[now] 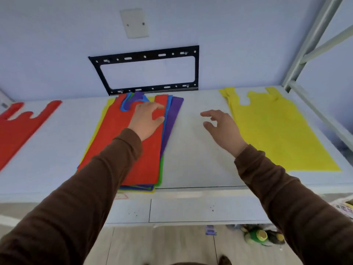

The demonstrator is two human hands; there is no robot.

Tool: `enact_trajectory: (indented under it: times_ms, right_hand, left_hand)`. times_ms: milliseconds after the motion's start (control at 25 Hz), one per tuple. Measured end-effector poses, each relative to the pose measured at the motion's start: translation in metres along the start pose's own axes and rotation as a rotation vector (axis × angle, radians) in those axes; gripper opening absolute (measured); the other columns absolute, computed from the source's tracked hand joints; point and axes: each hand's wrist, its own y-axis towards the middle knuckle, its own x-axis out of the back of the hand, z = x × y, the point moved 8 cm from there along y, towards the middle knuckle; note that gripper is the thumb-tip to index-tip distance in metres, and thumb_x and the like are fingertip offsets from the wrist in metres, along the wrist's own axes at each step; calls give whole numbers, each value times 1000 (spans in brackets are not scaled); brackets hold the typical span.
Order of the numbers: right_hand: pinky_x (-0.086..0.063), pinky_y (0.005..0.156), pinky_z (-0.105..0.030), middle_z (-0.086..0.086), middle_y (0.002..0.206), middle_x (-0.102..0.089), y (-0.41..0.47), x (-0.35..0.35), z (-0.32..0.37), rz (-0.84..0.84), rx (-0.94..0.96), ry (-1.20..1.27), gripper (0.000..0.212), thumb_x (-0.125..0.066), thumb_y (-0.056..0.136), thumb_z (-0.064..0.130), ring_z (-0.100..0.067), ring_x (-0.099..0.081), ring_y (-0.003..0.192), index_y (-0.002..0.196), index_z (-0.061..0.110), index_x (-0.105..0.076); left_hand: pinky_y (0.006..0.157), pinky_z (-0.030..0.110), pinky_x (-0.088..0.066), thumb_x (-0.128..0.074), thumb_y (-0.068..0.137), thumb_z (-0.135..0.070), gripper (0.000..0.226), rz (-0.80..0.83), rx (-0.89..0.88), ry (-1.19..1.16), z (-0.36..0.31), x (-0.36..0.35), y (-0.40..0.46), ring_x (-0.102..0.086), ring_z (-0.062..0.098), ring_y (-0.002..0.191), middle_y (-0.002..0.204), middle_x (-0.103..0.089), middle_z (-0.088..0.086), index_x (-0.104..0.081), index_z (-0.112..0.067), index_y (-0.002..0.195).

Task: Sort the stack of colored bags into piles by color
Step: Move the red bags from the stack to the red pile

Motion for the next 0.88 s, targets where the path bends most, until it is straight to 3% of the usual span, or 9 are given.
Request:
enact_trajectory:
  times_ms: [160,440,720,880]
  right_hand:
    - [-45,88,-27,0,116,-65,-14,-61,57,18,-85,51,30,-60,90,18,-17,-59,95,119,22,-64]
    - [-49,85,-35,-2,111,-62,-36,-130,101,93,-238,-23,46,-67,84,29,-15,-56,87,127,19,-56]
    - [-44,83,-32,-5,115,-54,-40,-149,98,105,-350,-73,65,-74,78,37,-21,-57,100,132,15,-46]
    - [-42,78,-30,-1,105,-57,-43,-154,96,122,-429,-80,62,-74,79,31,-21,-58,93,132,16,-45]
  left_hand:
    - [104,39,-39,-70,83,-22,42,16,97,-63,96,43,-29,-54,30,117,125,-61,10,-60,-15,123]
    - [98,42,-45,-77,78,-30,60,106,371,-116,219,66,-64,-58,31,111,123,-61,13,-52,-8,128]
    - [96,42,-48,-75,72,-55,77,245,475,-120,256,44,-68,-60,32,108,121,-61,13,-52,-8,129]
    - [92,43,-50,-79,69,-52,75,278,482,-166,262,38,-63,-62,31,103,115,-63,11,-52,-8,124]
